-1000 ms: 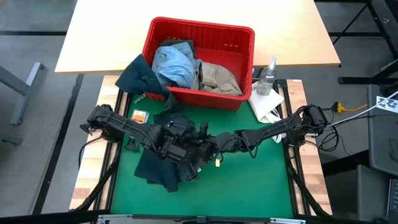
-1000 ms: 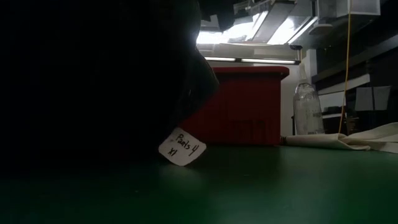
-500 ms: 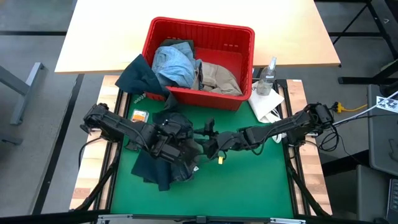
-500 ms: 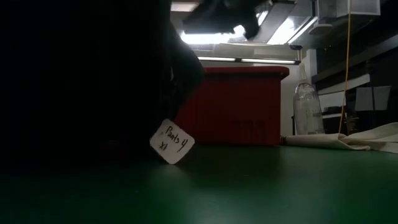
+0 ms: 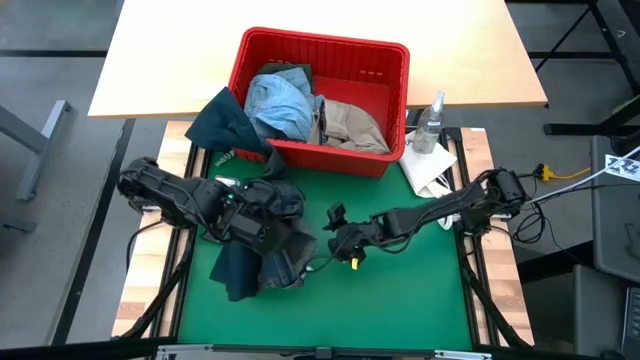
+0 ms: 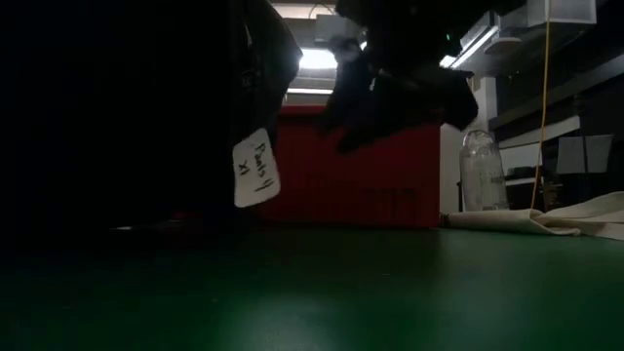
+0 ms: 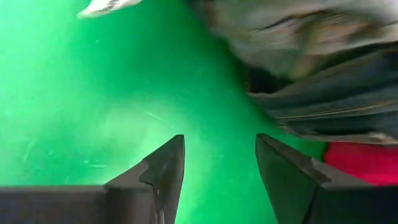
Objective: Fold laundry
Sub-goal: Fold the dark blue jeans
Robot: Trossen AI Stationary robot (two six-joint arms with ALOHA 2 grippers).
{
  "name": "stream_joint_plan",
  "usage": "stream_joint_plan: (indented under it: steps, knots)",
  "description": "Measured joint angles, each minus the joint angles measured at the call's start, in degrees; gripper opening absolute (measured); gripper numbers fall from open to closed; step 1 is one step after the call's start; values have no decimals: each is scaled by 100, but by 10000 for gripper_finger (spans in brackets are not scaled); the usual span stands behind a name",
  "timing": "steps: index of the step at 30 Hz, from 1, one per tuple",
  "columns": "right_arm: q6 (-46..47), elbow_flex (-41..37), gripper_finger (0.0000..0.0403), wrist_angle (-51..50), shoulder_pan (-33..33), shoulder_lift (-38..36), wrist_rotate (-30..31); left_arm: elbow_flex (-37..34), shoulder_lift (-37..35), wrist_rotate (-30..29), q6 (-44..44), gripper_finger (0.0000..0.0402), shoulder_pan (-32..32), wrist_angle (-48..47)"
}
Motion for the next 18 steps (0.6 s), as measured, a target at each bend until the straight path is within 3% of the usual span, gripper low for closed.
stream_joint_plan:
  steps: [4, 13, 18]
  knots:
    - [7, 0, 198, 146, 0, 271, -45, 4, -58, 57, 150, 10, -9, 7]
    - [793, 0, 198, 1637, -2, 793, -437, 4, -96, 126, 236, 10, -52, 13]
    - [1331, 0, 198, 1772, 0, 995, -421, 4, -96, 172, 238, 10, -50, 13]
